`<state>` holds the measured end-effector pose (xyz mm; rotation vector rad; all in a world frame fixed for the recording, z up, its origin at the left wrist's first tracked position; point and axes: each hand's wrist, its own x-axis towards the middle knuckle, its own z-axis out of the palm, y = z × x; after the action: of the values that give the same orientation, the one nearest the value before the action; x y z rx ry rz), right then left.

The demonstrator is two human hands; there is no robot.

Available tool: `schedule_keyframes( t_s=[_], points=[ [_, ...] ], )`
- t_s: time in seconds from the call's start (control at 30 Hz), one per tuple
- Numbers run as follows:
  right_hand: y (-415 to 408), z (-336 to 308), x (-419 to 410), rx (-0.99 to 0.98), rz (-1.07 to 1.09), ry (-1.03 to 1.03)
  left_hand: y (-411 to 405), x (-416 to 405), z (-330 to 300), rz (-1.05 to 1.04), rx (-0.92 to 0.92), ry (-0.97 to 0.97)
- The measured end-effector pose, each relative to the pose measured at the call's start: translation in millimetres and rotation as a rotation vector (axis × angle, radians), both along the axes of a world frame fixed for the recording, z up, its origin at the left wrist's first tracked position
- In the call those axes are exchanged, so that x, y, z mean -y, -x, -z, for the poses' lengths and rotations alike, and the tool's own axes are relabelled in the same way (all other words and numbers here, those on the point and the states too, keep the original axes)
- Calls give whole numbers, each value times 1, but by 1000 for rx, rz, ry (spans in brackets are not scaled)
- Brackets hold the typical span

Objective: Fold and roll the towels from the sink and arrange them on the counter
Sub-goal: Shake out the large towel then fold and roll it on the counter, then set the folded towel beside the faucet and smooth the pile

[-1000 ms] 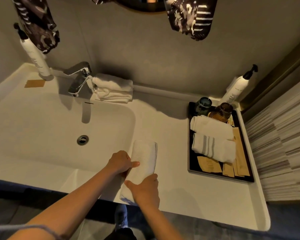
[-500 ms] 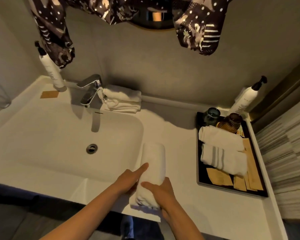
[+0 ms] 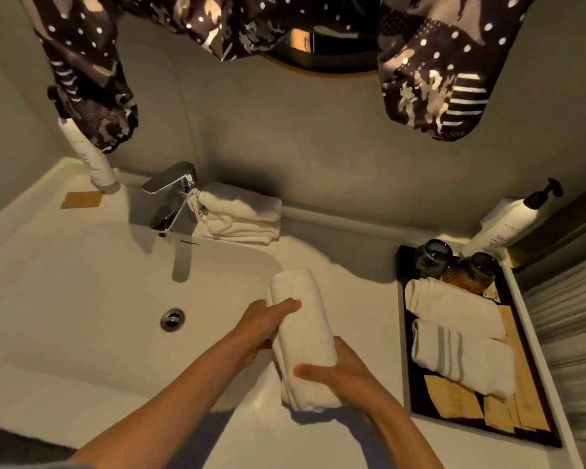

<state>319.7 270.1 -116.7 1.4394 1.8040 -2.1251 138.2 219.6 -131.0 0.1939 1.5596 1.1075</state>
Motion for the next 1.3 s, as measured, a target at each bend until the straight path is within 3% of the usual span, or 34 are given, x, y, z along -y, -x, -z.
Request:
schedule_keyframes(
  t_s=[0.1, 0.2, 0.27, 0.4, 0.5, 0.7, 0.87, 1.17, 1.3],
  points=[
    [2, 8, -28, -45, 303, 272, 23, -22, 21, -148, 19, -19],
    [10, 13, -45, -12, 392, 427, 31, -50, 37, -278, 60, -71],
    [23, 14, -59, -52, 502, 395, 30, -71, 45, -313, 71, -96],
    [38, 11, -115, -19, 759, 86, 34, -117, 44, -264, 274, -169],
    [47, 25, -169, 62, 743, -75, 45, -142, 49, -164, 189, -42],
    [91, 39, -238, 199, 557, -357, 53, -167, 63, -208, 165, 31],
    [127, 40, -247, 242, 493, -486, 55, -181, 58, -358, 262, -19],
    [119, 13, -238, 193, 637, -551, 40, -166, 52, -298, 179, 2],
    [116, -2, -217, 210, 580, -711, 41, -152, 40, -199, 151, 19]
  ],
)
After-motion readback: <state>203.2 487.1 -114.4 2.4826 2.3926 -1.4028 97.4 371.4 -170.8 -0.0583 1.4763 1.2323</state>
